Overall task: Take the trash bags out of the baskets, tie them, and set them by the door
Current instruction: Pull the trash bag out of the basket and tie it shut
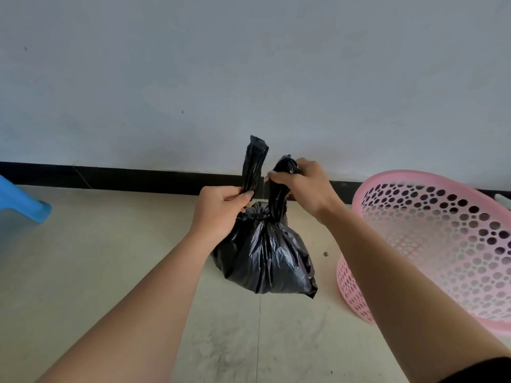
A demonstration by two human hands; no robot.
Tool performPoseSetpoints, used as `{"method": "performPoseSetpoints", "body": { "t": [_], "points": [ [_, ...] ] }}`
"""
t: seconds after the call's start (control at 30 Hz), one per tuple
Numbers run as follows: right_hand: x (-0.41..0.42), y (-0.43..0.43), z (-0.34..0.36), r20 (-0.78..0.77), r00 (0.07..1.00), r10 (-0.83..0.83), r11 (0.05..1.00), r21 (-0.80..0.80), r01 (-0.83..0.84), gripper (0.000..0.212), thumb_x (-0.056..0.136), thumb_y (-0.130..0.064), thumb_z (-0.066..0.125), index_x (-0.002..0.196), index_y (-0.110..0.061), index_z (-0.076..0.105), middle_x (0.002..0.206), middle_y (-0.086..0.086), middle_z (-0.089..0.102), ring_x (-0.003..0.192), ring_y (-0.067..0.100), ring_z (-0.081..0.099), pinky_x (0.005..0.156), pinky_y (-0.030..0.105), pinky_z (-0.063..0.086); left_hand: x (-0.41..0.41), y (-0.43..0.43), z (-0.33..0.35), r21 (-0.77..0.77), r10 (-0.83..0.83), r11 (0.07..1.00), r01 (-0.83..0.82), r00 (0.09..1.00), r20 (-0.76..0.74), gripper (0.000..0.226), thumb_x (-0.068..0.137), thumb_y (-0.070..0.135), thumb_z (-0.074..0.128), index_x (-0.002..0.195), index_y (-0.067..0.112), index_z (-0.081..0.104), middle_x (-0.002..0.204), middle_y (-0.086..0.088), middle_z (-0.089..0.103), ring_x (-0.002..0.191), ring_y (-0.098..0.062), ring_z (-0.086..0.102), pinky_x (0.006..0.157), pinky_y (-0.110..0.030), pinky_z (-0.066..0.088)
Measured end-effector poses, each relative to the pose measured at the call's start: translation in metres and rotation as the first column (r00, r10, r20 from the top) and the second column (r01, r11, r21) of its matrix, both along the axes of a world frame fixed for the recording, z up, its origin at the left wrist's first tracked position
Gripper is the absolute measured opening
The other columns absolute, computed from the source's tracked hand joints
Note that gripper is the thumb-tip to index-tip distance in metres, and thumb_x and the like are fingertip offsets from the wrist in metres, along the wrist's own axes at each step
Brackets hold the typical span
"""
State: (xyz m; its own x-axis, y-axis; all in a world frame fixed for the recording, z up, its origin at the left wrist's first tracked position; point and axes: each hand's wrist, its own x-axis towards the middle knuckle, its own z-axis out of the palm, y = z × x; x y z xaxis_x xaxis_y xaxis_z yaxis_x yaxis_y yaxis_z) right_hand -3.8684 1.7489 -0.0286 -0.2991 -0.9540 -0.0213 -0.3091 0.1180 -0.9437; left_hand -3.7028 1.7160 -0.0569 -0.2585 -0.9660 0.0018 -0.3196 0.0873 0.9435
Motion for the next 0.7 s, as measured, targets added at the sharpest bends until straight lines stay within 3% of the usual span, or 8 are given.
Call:
{"method": "performPoseSetpoints", "body": {
  "t": [0.1,0.17,0.23,0.3,0.4,0.5,0.6,0.7],
  "points": [
    [-0.004,0.005,0.011,0.030,0.994,0.106,0.993,0.047,-0.108,0.018,0.080,-0.002,0.065,0.098,-0.001,0.065,0.070,0.004,0.055,0.054,0.014,0.045,0.055,0.024,0.034,-0.010,0.004,-0.002,-0.028,0.013,1.000,-0.012,1.000,0.024,0.013,0.086,0.025,0.069,0.090,0.015,0.077,0.079,-0.006,0.073,0.070,-0.009,0.062,0.071,-0.023,0.047],
    [-0.004,0.006,0.017,0.061,0.986,0.157,0.983,0.090,-0.162,0.043,0.077,0.003,0.067,0.118,-0.005,0.057,0.078,0.004,0.053,0.054,0.013,0.045,0.054,0.023,0.034,-0.016,0.003,-0.004,-0.065,0.002,0.998,0.002,0.999,0.053,0.017,0.084,0.026,0.071,0.096,0.015,0.077,0.084,-0.001,0.068,0.081,-0.015,0.063,0.075,-0.024,0.046],
    [-0.002,0.003,0.017,0.080,0.992,0.093,0.988,0.115,-0.102,0.064,0.074,-0.012,0.079,0.129,-0.011,0.045,0.087,0.001,0.053,0.061,0.010,0.049,0.057,0.021,0.036,-0.023,0.003,-0.006,-0.119,-0.017,0.993,0.028,0.996,0.087,0.019,0.082,0.026,0.073,0.096,0.015,0.076,0.089,0.005,0.060,0.086,-0.013,0.061,0.077,-0.021,0.046],
    [-0.002,0.000,0.015,0.089,0.996,0.024,0.995,0.092,-0.032,0.051,0.073,-0.026,0.083,0.112,-0.014,0.053,0.079,-0.002,0.055,0.058,0.008,0.048,0.054,0.021,0.035,-0.030,0.004,-0.008,-0.151,-0.044,0.987,0.059,0.994,0.097,0.015,0.079,0.026,0.076,0.092,0.018,0.077,0.094,0.008,0.059,0.092,-0.009,0.060,0.081,-0.023,0.047],
    [-0.005,0.001,0.010,0.075,0.997,-0.034,0.999,-0.010,0.035,0.025,0.081,-0.023,0.076,0.066,-0.011,0.061,0.058,0.006,0.056,0.047,0.011,0.044,0.052,0.026,0.035,-0.033,0.006,-0.015,-0.099,-0.090,0.990,0.096,0.994,0.069,0.019,0.073,0.025,0.081,0.089,0.034,0.074,0.097,0.011,0.067,0.096,-0.007,0.064,0.088,-0.031,0.051],
    [-0.006,0.005,0.014,0.076,0.997,0.004,0.998,-0.069,0.002,0.022,0.085,-0.024,0.073,0.071,-0.008,0.067,0.076,0.029,0.065,0.051,0.018,0.049,0.054,0.030,0.043,-0.034,0.008,-0.020,-0.022,-0.093,0.995,0.095,0.992,0.086,0.051,0.064,0.025,0.085,0.104,0.037,0.056,0.100,0.014,0.066,0.094,-0.005,0.064,0.085,-0.031,0.052],
    [-0.001,0.009,0.022,0.054,0.993,0.107,0.993,-0.059,-0.104,0.025,0.086,-0.023,0.072,0.075,-0.002,0.065,0.073,0.026,0.062,0.054,0.022,0.052,0.056,0.029,0.047,-0.040,0.011,-0.029,0.045,-0.113,0.993,0.109,0.989,0.100,0.072,0.059,0.035,0.089,0.114,0.033,0.041,0.105,0.015,0.058,0.096,0.002,0.056,0.079,-0.016,0.044],
    [0.004,0.010,0.024,0.018,0.986,0.163,0.984,-0.069,-0.162,0.032,0.083,-0.020,0.075,0.082,0.011,0.064,0.072,0.028,0.063,0.055,0.022,0.053,0.059,0.029,0.048,-0.047,0.014,-0.041,0.042,-0.074,0.997,0.066,0.972,0.221,0.070,0.042,0.074,0.078,0.102,0.043,0.057,0.102,0.012,0.065,0.111,-0.015,0.057,0.096,-0.039,0.046]
  ]
}}
